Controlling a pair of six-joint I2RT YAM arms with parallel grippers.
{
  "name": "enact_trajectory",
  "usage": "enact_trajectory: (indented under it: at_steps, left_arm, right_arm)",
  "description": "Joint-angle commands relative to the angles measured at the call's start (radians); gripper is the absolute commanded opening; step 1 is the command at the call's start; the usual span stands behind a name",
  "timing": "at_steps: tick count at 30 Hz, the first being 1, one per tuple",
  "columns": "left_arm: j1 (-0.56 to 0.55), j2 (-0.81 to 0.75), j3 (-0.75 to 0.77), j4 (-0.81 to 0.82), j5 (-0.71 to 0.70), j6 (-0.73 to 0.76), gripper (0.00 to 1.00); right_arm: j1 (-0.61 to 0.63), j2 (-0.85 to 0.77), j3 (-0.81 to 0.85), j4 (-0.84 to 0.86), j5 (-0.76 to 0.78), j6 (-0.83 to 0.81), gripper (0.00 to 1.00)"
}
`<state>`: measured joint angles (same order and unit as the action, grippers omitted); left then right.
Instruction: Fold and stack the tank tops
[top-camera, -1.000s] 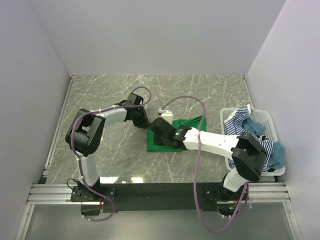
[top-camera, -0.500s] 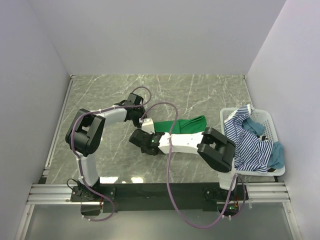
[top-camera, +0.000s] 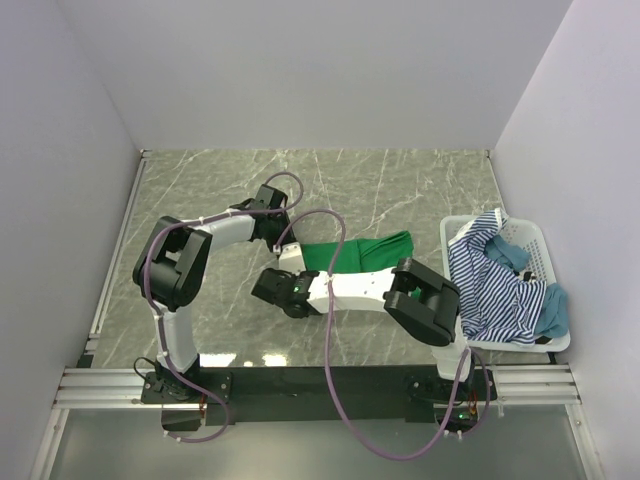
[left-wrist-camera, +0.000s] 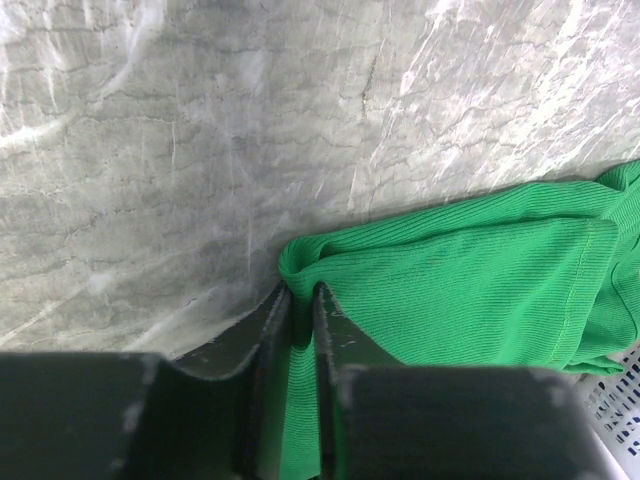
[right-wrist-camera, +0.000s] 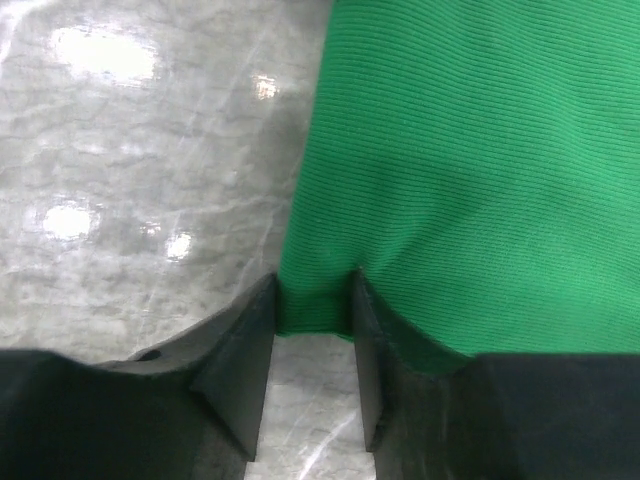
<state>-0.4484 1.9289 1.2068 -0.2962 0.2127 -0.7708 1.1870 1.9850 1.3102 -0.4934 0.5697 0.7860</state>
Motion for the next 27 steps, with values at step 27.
enact_trajectory:
  at_steps: [27]
  left_arm:
    - [0.168,-0.396,-0.055,-0.104,-0.210,0.016,0.01]
  right_arm:
    - [-0.021,-0.163,0.153,0.289,-0.494,-0.103,0.00]
